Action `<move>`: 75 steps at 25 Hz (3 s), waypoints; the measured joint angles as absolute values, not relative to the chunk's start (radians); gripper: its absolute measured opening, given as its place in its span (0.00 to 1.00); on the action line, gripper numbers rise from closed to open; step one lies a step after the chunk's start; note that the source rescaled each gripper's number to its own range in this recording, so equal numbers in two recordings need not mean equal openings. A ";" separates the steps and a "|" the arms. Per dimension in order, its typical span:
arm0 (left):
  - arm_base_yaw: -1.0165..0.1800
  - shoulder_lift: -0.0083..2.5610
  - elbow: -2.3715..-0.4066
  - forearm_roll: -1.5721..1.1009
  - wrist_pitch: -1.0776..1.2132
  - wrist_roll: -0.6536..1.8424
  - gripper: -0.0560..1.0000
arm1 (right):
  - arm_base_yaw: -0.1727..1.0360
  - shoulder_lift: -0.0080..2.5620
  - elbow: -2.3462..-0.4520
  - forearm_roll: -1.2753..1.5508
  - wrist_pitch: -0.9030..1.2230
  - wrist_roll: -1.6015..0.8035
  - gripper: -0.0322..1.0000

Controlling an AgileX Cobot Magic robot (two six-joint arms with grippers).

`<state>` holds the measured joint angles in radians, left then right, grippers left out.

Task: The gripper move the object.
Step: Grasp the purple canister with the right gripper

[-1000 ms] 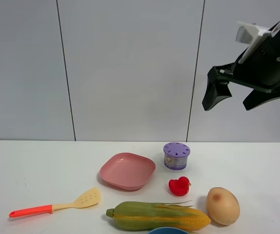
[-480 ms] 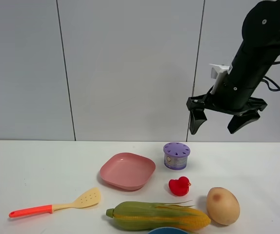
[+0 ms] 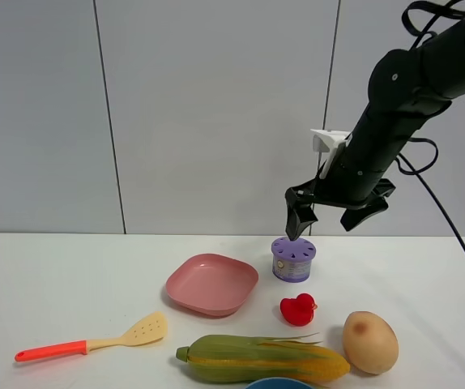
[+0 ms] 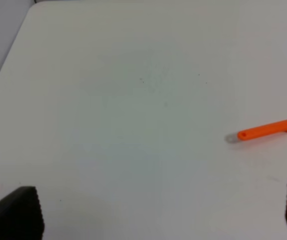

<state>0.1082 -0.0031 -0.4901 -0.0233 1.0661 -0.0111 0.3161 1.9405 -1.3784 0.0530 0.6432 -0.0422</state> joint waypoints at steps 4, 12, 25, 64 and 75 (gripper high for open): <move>0.108 -0.003 -0.490 -0.023 1.066 -0.011 1.00 | 0.316 1.972 -1.426 0.023 0.644 0.000 0.98; 0.108 -0.003 -0.490 -0.023 1.066 -0.011 1.00 | 0.316 2.047 -1.530 -0.061 0.690 0.043 1.00; 0.108 -0.003 -0.490 -0.023 1.066 -0.011 1.00 | 0.324 2.133 -1.543 0.014 0.574 -0.135 1.00; 0.108 -0.003 -0.490 -0.023 1.066 -0.011 1.00 | 0.335 2.255 -1.544 0.091 0.441 -0.178 1.00; 0.108 -0.003 -0.490 -0.023 1.066 -0.011 1.00 | 0.335 2.270 -1.544 0.092 0.430 -0.178 1.00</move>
